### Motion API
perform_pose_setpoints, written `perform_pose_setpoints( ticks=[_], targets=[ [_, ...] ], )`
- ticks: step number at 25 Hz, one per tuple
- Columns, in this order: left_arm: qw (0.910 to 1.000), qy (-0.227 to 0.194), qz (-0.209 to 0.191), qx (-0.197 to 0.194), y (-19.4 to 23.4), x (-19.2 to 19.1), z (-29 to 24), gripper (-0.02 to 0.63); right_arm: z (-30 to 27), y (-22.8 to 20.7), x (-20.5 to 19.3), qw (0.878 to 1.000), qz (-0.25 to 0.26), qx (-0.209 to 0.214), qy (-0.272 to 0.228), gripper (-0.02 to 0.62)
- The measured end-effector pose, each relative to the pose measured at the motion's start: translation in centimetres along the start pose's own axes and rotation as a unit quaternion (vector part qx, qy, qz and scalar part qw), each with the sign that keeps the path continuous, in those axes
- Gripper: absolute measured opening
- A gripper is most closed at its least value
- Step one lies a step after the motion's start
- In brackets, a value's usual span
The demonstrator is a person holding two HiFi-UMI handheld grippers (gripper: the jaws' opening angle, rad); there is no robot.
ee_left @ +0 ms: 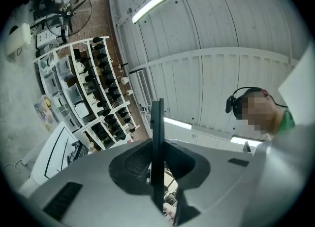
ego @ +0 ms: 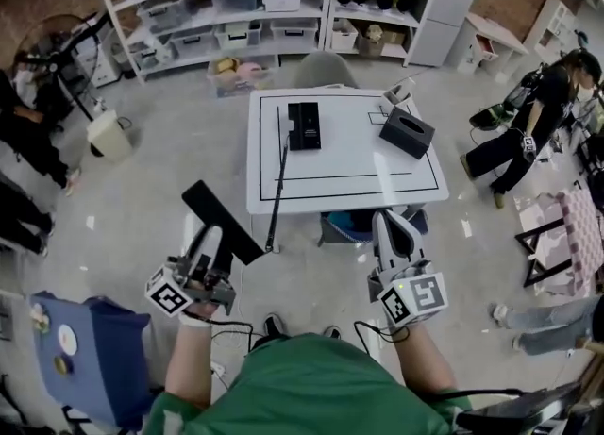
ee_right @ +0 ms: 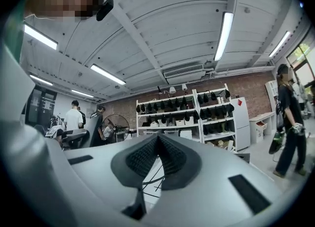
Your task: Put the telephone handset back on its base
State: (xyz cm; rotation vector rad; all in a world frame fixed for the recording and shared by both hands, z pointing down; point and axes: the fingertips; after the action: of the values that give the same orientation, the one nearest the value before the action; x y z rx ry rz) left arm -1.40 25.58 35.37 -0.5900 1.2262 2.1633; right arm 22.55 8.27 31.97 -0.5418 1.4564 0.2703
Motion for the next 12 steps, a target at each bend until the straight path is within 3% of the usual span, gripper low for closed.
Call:
perform_pose_setpoints(
  ticks=[6, 12],
  targets=[
    [0.9994, 0.014, 0.022, -0.022, 3.8, 3.1, 1.0, 0.086, -2.7, 3.2, 0.0, 0.999, 0.023, -0.040, 0.004, 0.023],
    [0.9986, 0.034, 0.014, -0.037, 6.6, 5.4, 1.0, 0.086, -5.4, 5.3, 0.0, 0.997, 0.039, -0.059, 0.002, 0.023]
  ],
)
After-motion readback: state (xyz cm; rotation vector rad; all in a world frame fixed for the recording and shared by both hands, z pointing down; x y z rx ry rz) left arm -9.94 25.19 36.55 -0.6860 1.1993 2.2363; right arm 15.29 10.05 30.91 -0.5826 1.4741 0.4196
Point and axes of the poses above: the fingertips, and each gripper's own axes: z backward along the fingers, y to its left, x out of its top, and after that the axes turned 7 degrees about -z, right-handed
